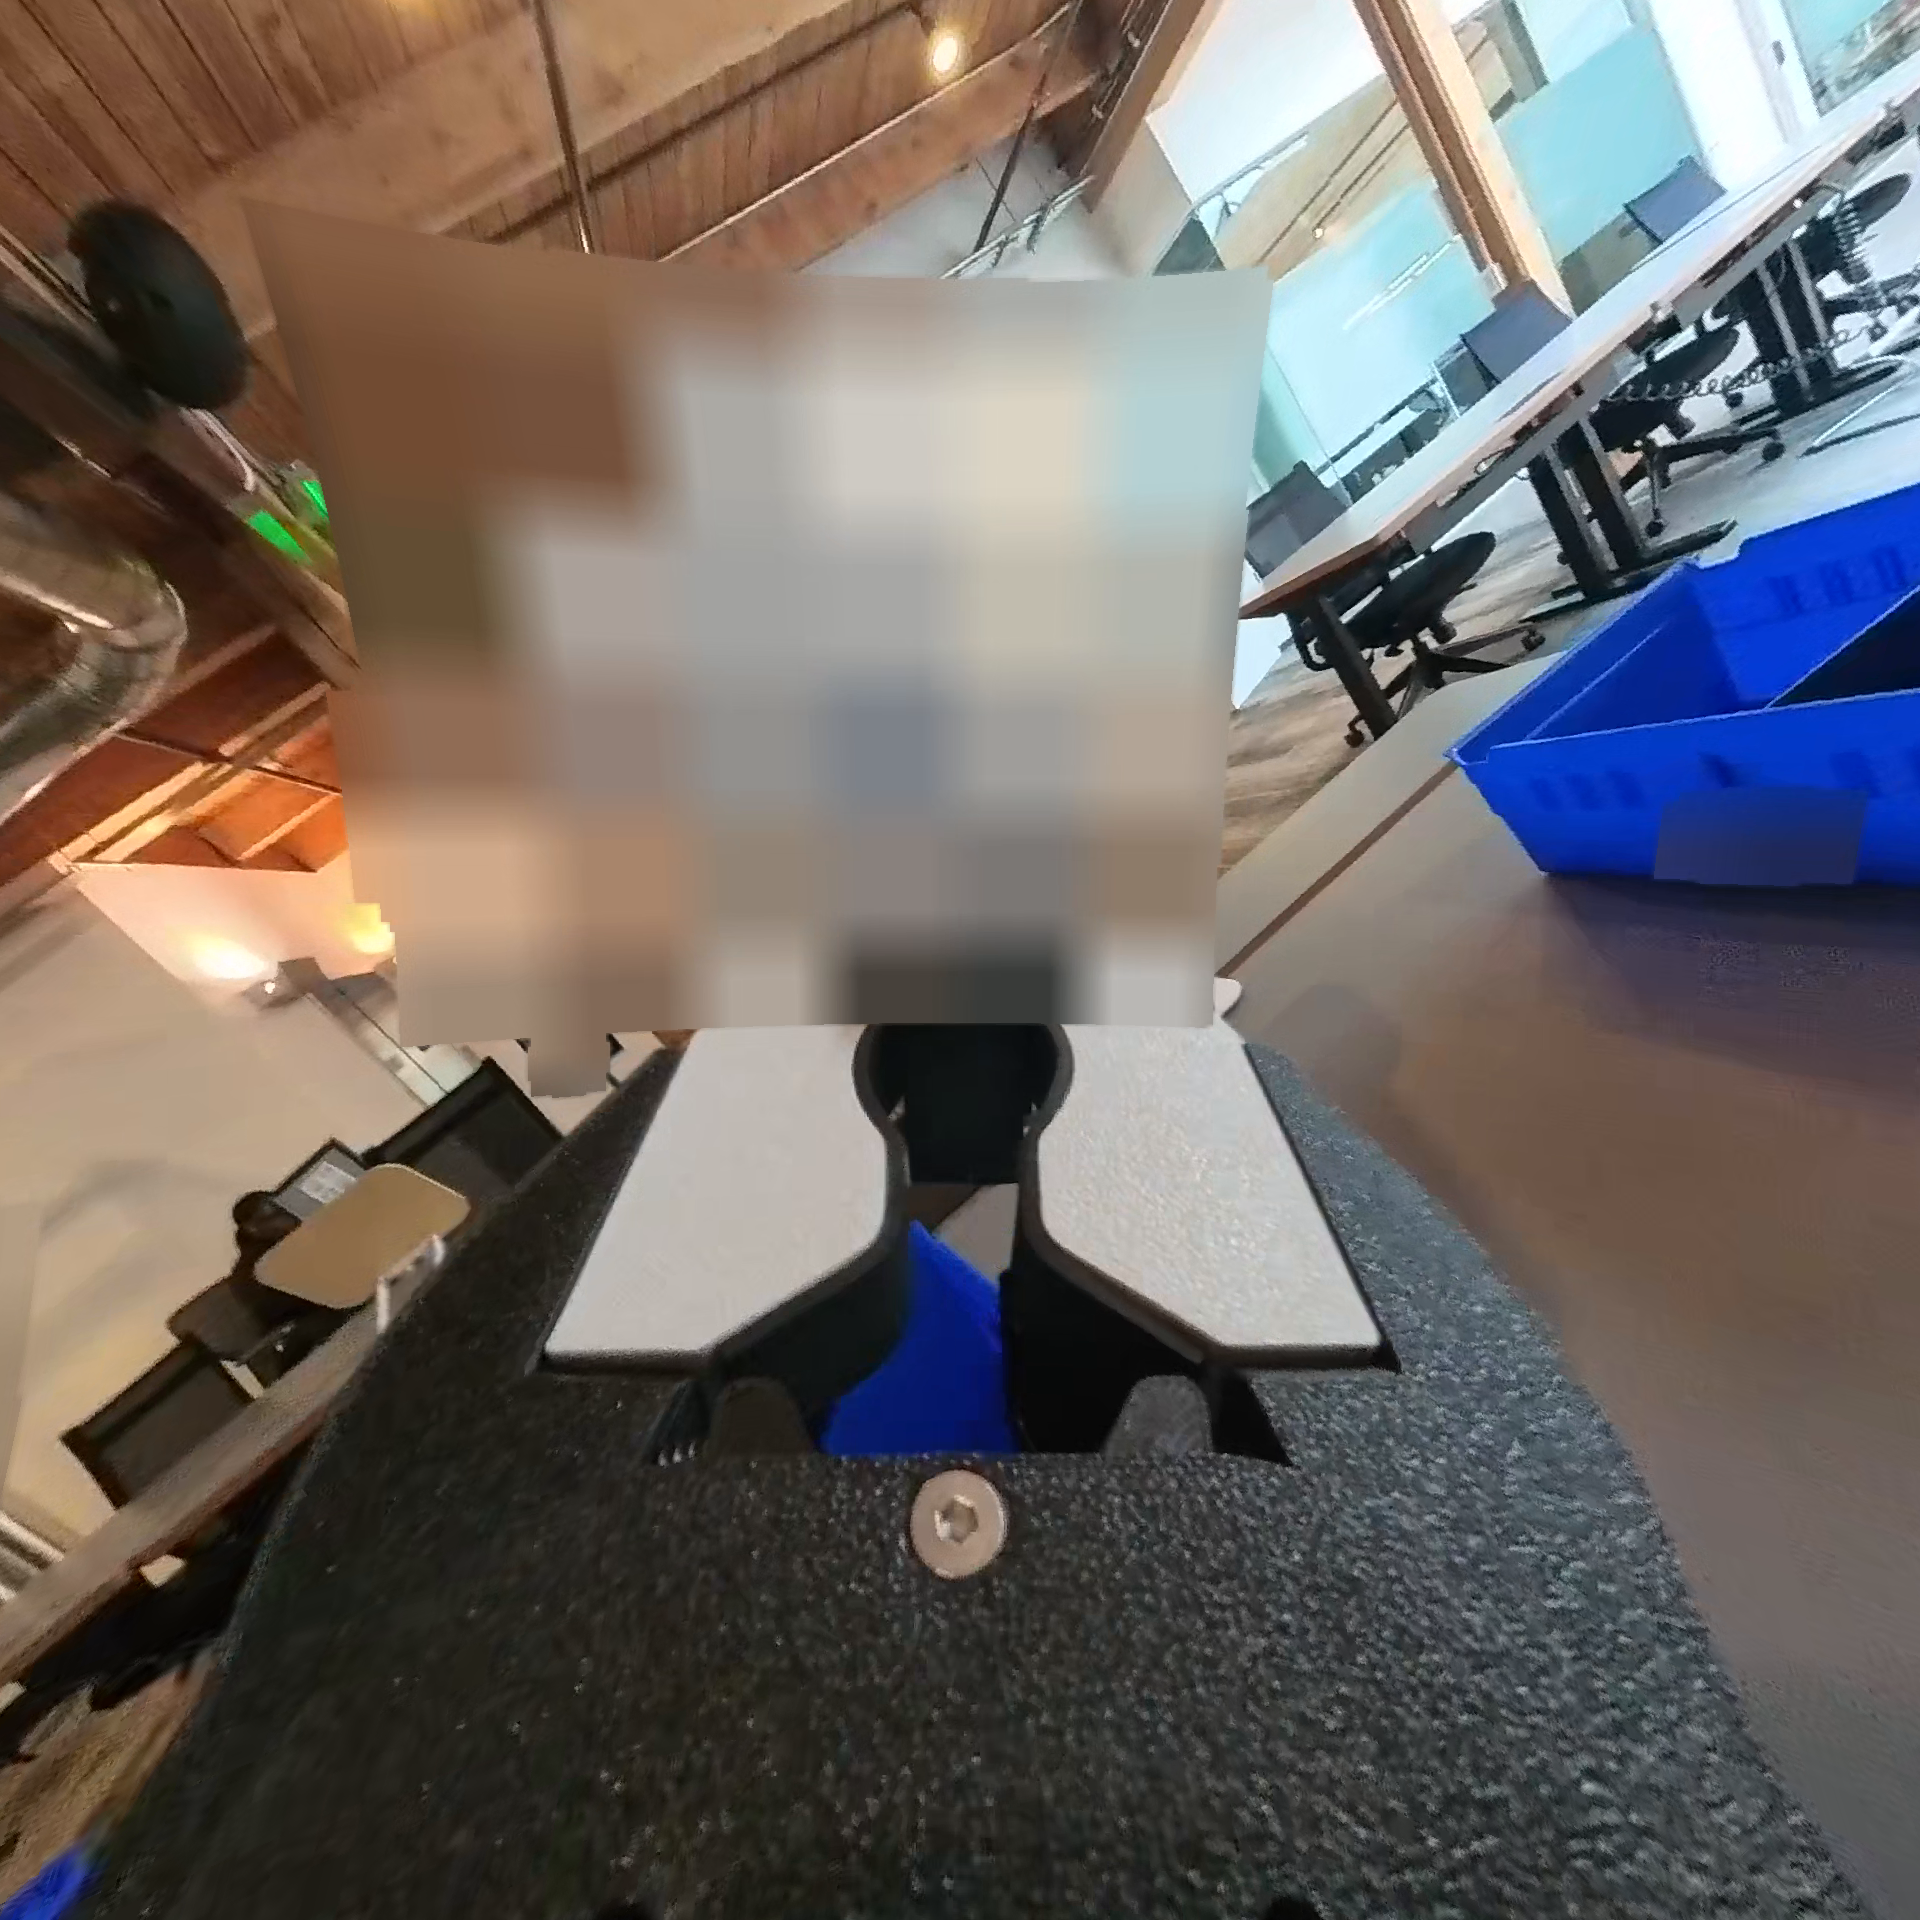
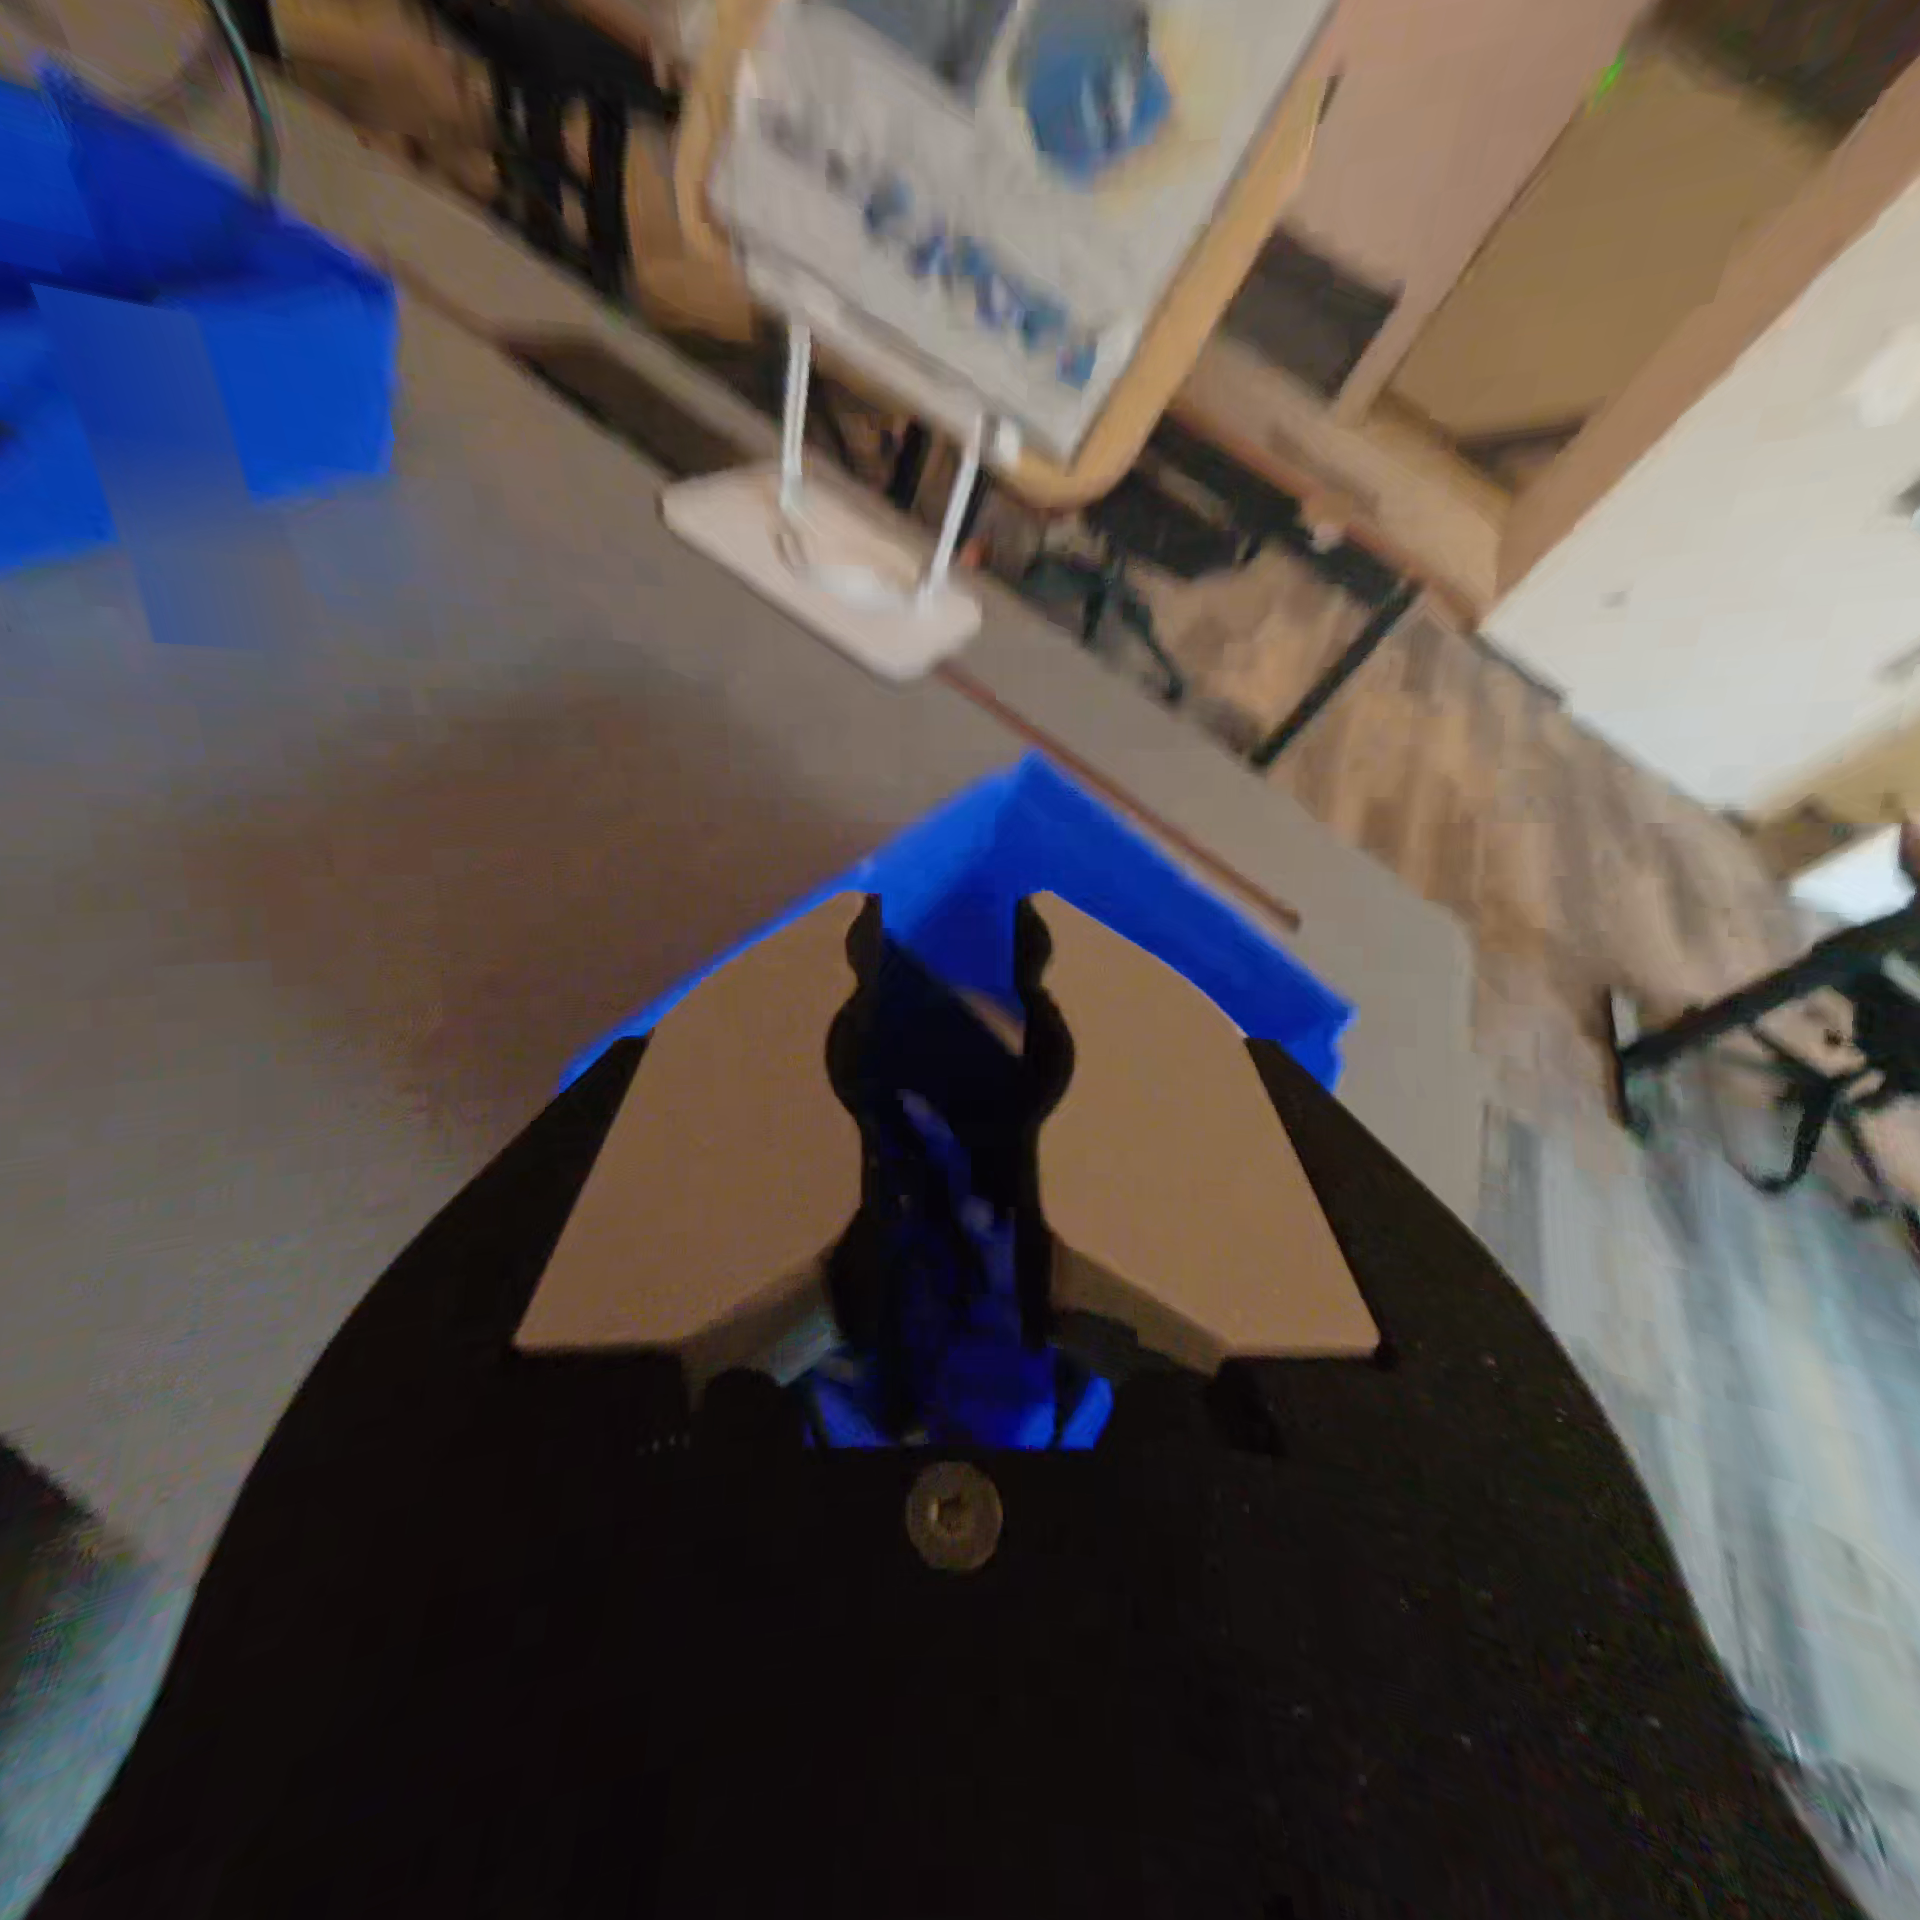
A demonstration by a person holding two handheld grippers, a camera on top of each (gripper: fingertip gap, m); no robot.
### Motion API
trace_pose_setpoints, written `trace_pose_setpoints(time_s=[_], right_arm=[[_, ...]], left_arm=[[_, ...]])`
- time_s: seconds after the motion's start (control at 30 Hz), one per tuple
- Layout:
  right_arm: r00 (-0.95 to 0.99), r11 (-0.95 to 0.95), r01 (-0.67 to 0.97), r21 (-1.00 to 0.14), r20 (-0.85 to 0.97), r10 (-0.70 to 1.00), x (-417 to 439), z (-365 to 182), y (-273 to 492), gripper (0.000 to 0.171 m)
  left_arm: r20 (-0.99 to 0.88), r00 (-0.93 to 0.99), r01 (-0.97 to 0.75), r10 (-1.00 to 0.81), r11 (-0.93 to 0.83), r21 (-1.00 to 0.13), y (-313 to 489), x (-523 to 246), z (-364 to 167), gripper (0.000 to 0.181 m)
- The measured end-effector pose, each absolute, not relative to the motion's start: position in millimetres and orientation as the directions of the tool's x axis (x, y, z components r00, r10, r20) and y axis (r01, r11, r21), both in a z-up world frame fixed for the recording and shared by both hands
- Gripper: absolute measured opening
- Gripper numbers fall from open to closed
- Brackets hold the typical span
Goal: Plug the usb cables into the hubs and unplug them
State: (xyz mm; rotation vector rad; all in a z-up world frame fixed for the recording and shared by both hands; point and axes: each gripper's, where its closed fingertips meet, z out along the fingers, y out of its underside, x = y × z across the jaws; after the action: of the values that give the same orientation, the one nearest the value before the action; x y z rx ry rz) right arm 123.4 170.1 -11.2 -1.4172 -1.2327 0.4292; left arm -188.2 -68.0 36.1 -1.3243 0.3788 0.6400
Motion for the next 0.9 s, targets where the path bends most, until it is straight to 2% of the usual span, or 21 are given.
trace_pose_setpoints(time_s=[0.1,0.17,0.27,0.33,0.4,0.53,0.8,0.9], right_arm=[[0.312,0.107,0.545,-0.832,0.32,0.895,143.1,-59.4,178.9,0.015],[0.152,0.175,0.611,-0.772,0.331,0.931,144.5,-86.3,170.5,0.015],[-0.236,0.361,0.592,-0.721,0.274,0.932,140.3,-128.1,123.2,0.034],[-0.371,0.375,0.653,-0.658,0.154,0.916,144.5,-157.8,101.9,0.06],[-0.372,0.384,0.71,-0.591,0.148,0.916,140.5,-172.4,109.3,0.06],[-0.385,0.388,0.62,-0.682,0.167,0.908,114.3,-165.3,114.9,0.05],[-0.408,0.347,0.682,-0.644,0.059,0.911,115.9,-189.9,123.1,0.043],[-0.418,0.339,0.673,-0.657,0.041,0.907,114.7,-193.1,124.7,0.033]], left_arm=[[-0.586,0.785,-0.611,0.199,0.101,-0.785,-62.9,-185.5,33.2,0.017],[-0.606,0.772,-0.629,0.193,0.092,-0.772,-60.0,-183.1,30.7,0.017],[-0.606,0.772,-0.627,0.191,0.079,-0.775,-54.8,-181.8,27.9,0.017],[-0.618,0.765,-0.638,0.181,0.077,-0.766,-50.8,-179.0,24.9,0.017],[-0.631,0.758,-0.646,0.167,0.062,-0.76,-47.2,-177.2,20.6,0.017],[-0.657,0.742,-0.667,0.133,0.043,-0.744,-43.5,-172.7,13.0,0.017],[-0.688,0.724,-0.689,0.043,0.008,-0.725,-37.6,-162.3,-3.6,0.017],[-0.703,0.711,-0.703,0.019,-0.016,-0.711,-34.3,-160.7,-10.8,0.017]])
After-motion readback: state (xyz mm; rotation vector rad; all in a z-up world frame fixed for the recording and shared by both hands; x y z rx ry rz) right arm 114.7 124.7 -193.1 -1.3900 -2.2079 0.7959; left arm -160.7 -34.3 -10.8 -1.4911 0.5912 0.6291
